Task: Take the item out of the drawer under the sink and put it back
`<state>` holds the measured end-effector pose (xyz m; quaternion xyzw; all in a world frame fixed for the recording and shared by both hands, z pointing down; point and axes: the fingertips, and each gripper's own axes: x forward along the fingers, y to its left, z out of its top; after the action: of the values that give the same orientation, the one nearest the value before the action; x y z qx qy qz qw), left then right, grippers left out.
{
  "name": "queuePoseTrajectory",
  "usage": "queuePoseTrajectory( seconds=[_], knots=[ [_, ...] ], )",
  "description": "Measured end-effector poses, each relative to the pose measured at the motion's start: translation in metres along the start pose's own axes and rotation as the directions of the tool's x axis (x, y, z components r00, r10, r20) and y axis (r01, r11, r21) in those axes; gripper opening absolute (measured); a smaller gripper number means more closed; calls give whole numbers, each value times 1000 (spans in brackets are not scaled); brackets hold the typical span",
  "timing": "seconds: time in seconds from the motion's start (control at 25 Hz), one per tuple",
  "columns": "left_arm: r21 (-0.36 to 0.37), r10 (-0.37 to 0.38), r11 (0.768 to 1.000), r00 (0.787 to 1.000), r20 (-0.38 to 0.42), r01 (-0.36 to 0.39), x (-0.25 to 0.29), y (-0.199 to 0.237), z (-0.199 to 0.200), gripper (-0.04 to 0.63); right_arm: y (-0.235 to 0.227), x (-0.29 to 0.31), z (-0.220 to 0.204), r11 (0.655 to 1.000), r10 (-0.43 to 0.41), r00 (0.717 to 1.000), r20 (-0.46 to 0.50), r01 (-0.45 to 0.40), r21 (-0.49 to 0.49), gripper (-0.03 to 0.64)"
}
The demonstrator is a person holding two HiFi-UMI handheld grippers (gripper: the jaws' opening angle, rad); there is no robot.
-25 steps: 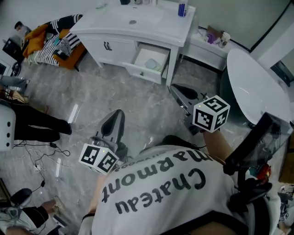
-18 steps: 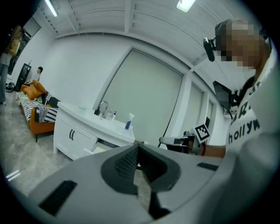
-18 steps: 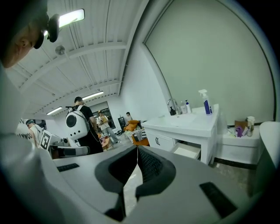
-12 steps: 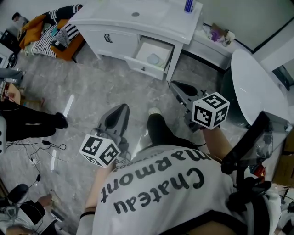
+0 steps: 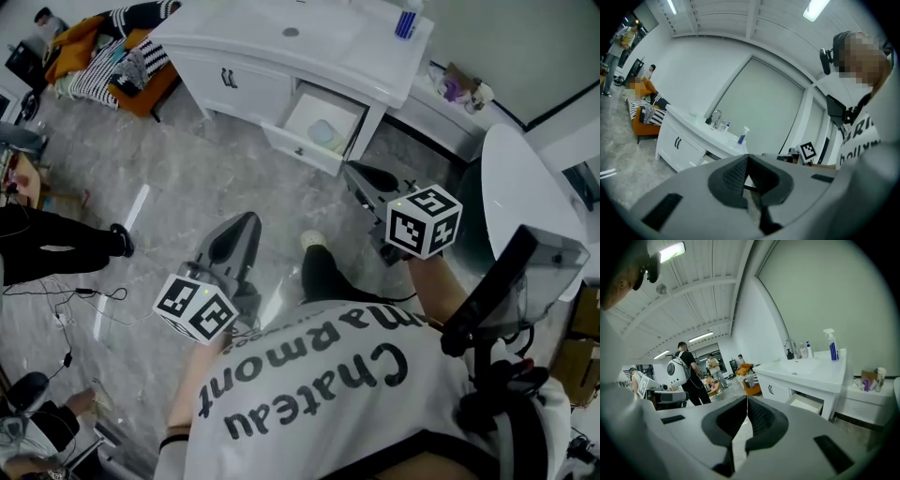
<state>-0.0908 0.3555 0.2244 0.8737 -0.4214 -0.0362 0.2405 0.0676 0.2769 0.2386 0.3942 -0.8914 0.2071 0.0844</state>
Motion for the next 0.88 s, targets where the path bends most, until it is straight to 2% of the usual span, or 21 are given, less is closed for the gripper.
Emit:
queuePoseTrajectory(
  seconds=[0.12,0.36,0.88],
  knots=[
    [28,22,999,1000,-10,-22,16,12,5,-3,-16,14,3,1000,-2,1000,-4,3,14,12],
    [172,31,985,999,-14,-28,57,26,20,-3,-58,46,12,999,-15,999,-35,16,40,12],
    [109,67,992,997,-32,-63,152,80,52,-3,-129,119,49,999,17,997,-79,-14,46,12]
  ],
)
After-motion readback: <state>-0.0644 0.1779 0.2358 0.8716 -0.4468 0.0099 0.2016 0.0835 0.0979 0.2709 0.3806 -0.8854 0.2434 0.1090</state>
